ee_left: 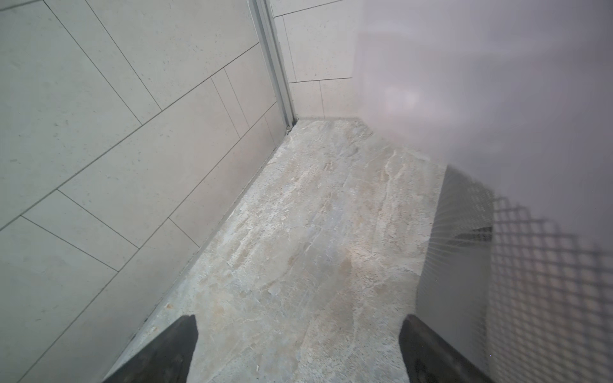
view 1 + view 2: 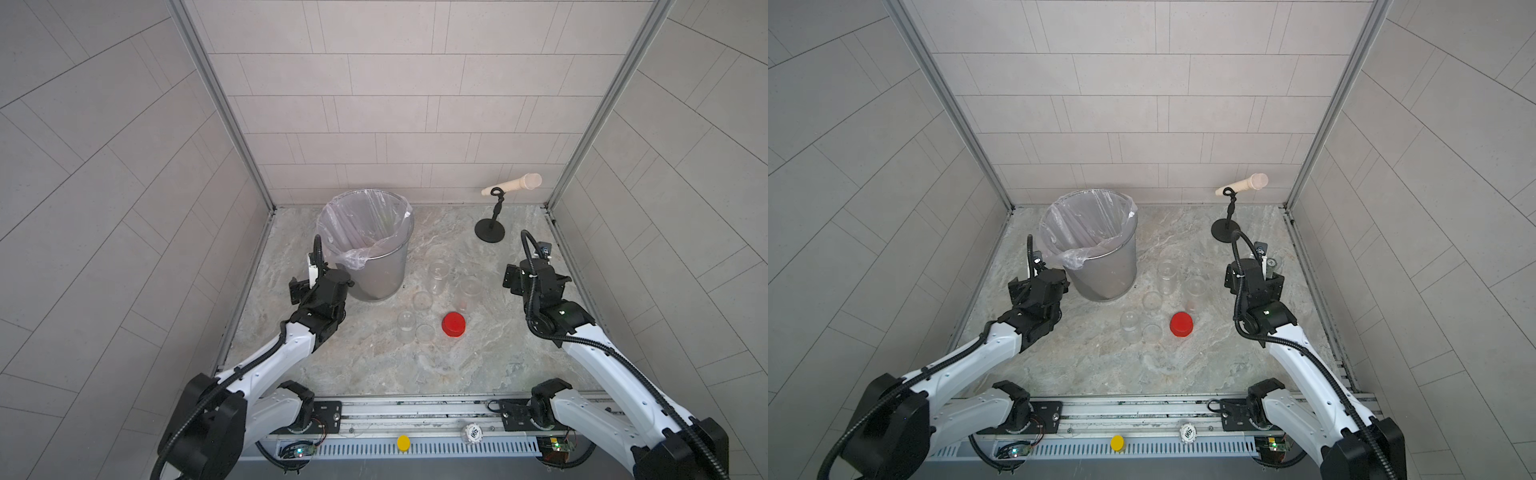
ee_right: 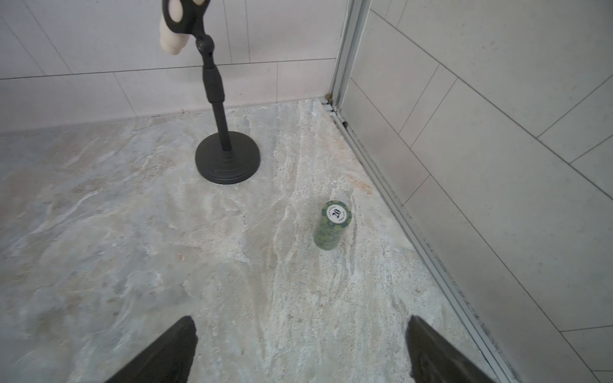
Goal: Empty moldy rice from jars
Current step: Place the jar at the center of the board, then reset both arms
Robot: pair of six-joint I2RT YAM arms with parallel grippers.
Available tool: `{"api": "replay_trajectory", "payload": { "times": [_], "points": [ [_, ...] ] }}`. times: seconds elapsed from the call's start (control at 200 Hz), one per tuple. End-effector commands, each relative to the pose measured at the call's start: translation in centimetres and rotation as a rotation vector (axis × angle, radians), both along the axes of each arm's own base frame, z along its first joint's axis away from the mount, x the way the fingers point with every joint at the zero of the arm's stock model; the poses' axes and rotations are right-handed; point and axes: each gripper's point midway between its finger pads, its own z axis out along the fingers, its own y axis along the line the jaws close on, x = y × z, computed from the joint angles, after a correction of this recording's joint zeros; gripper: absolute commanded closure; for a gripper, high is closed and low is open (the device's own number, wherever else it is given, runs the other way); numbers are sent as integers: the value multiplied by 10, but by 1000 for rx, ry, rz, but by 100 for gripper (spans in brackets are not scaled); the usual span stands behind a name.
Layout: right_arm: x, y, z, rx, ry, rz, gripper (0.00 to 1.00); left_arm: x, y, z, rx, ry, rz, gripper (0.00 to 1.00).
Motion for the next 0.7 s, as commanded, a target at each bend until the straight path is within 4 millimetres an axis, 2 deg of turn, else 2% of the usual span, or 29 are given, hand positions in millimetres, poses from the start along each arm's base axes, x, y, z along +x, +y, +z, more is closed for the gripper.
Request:
{"api": "replay_trajectory", "payload": {
  "times": [0.0, 0.205, 0.295, 0.405, 0.56, 0.695],
  "points": [
    [4, -23, 5, -43, -86, -72, 0, 11, 7, 15, 82, -41, 49, 0],
    [11, -43, -23, -56, -32, -132, 0, 37, -6, 2, 71, -37, -43, 0],
    [14, -48, -35, -88, -18, -158, 0, 45, -6, -5, 81, -29, -60, 0],
    [16, -47, -42, -107, -59, -132, 0, 55, -5, -18, 62, -31, -113, 0],
    [22, -42, -44, -106, -100, -88, 0, 51, 14, -27, 65, -39, -70, 0],
    [28, -35, -48, -105, -118, -30, 0, 50, 19, -37, 12, -74, -103, 0]
  ]
}}
